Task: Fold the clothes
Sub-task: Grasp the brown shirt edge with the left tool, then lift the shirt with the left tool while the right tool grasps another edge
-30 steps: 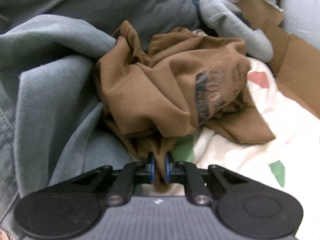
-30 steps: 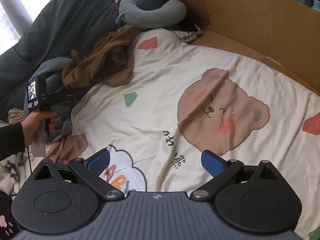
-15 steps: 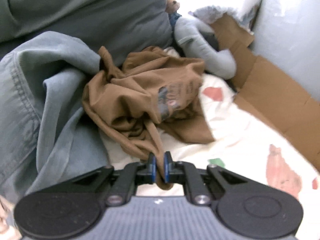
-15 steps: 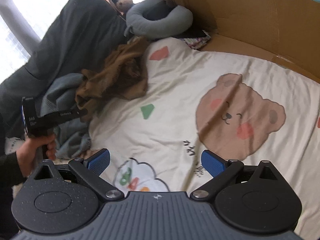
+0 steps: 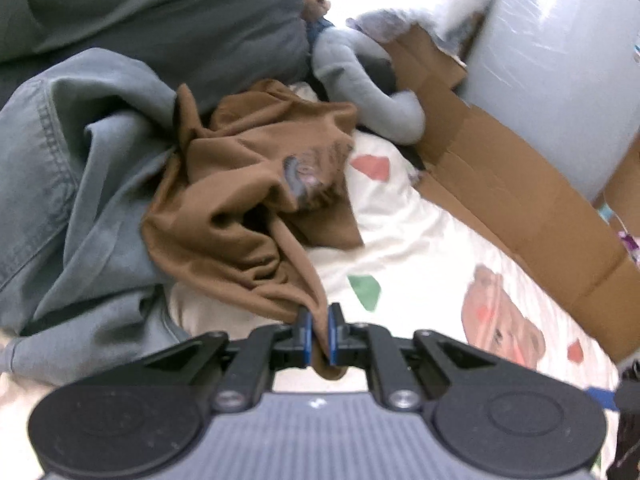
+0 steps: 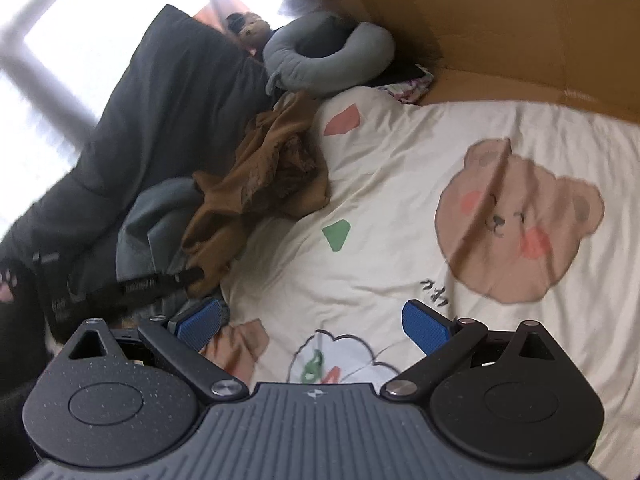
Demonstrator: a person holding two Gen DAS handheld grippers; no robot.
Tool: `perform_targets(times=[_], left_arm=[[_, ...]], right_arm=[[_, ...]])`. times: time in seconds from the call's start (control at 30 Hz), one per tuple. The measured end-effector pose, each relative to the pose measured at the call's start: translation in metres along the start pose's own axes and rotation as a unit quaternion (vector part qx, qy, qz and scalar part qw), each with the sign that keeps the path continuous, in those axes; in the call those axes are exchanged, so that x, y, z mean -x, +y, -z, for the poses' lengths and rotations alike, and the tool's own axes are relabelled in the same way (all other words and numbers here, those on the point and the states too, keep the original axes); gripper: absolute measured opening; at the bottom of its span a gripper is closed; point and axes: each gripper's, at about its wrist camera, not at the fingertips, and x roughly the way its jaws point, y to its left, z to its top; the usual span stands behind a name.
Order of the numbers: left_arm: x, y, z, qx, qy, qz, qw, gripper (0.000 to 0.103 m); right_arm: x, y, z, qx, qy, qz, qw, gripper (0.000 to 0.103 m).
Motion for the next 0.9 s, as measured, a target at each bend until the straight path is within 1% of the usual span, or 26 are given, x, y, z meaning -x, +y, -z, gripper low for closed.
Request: perform_targets(times=[0.13,0.27,0.37,0.57,0.63,0.73,0.83,0.9], left_arm=[[0.011,-0.008,0.012,0.004,0.008,0.015,0.9999,0.008],[0.014,-0.021,0.025,0.002,0.012,0.034,0.9993,0.008],[0.014,-0.032,0.037,0.008,0.021,0.060,0.9979,0.008],[0.009,-0.059,0.050,-0.006,0.032,0.099,0.9945,0.008],[0.008,-0.064,0.053,-0.011,0.033,0.107,0.9936,0.008],[0.008,-0.068,0.057,-0.009,0.038,0.118,0.9922,0.008],[0.006,-0.070,0.061,-0.008,0.041,0.126,0.9911,0.008],[0.007,-0.072,0.066,-0.008,0.046,0.132,0.9901,0.008]], right_arm=[[0.000,-0.005,0.006,-0.012,-0.001,-0.003,1.000,0.099],[-0.005,-0.012,0.016,-0.023,0.010,-0.012,1.000,0.099],[-0.007,-0.016,0.022,-0.035,0.016,-0.021,0.999,0.099],[-0.005,-0.024,0.025,-0.056,0.015,-0.035,0.998,0.099],[-0.005,-0.027,0.026,-0.065,0.017,-0.042,0.997,0.099],[-0.006,-0.030,0.026,-0.062,0.021,-0.048,0.997,0.099],[-0.008,-0.035,0.028,-0.076,0.026,-0.056,0.995,0.099],[-0.011,-0.037,0.030,-0.077,0.030,-0.056,0.995,0.098]])
